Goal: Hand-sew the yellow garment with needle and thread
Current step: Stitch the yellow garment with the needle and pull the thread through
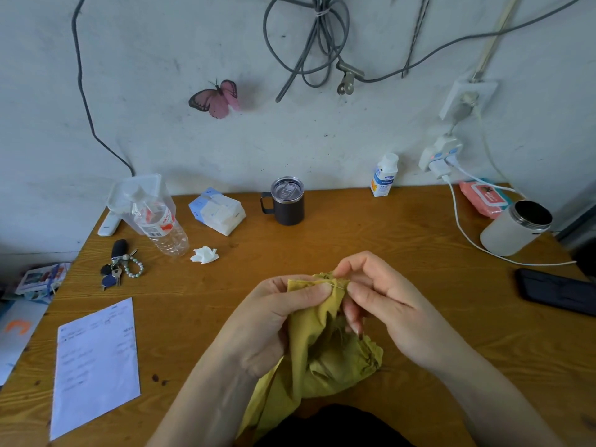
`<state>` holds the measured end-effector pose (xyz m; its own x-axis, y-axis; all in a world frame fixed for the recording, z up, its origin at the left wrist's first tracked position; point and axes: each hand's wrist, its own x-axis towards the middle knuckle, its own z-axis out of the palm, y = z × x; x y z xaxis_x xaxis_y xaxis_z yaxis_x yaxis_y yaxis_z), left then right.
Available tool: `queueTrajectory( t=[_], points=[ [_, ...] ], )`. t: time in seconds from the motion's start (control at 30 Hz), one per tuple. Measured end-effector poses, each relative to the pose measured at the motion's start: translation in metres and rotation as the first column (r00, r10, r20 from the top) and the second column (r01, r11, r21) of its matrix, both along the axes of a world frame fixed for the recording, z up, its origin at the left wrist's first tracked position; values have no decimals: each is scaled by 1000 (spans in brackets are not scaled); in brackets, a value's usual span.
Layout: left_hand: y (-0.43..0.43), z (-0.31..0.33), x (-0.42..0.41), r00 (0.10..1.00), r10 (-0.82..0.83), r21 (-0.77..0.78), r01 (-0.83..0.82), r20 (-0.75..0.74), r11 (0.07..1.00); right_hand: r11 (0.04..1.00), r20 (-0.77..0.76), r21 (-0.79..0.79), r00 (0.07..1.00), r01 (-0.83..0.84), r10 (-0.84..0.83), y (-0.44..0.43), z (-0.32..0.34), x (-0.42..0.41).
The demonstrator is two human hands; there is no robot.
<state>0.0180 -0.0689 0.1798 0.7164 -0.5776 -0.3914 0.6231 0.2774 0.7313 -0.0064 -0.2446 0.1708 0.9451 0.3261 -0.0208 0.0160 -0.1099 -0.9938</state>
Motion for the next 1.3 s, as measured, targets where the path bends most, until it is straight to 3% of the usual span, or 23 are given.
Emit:
queueTrajectory(
  t=[0.23, 0.37, 0.5, 0.67, 0.77, 0.93, 1.13, 1.3],
  points=[
    [-3, -3, 0, 999, 50, 101, -51, 14, 994, 990, 128, -139, 991, 40, -22, 5, -1, 4],
    [1, -2, 2, 994, 105, 186, -101, -17, 977, 969, 195, -166, 970, 181, -148, 5, -3, 5],
    [2, -2, 3, 991, 128, 251, -133, 37, 959, 887, 498, -285, 847, 364, -187, 11, -1, 6],
    [1, -2, 1, 987, 127, 277, -150, 98, 949, 818, 644, -375, 757, 436, -108, 19, -1, 7],
    [0, -2, 1, 986, 100, 331, -139, 131, 933, 794, 708, -360, 697, 489, -109, 21, -2, 8],
    [-2, -3, 1, 978, 112, 361, -169, 174, 917, 828, 763, -177, 606, 532, -227, 26, -6, 7],
    [-1, -2, 1, 977, 118, 368, -177, 175, 913, 794, 749, -259, 633, 550, -195, 25, -14, 13],
    [-6, 1, 1, 973, 106, 412, -185, 208, 892, 732, 841, -227, 508, 642, -185, 34, -25, 12]
  ],
)
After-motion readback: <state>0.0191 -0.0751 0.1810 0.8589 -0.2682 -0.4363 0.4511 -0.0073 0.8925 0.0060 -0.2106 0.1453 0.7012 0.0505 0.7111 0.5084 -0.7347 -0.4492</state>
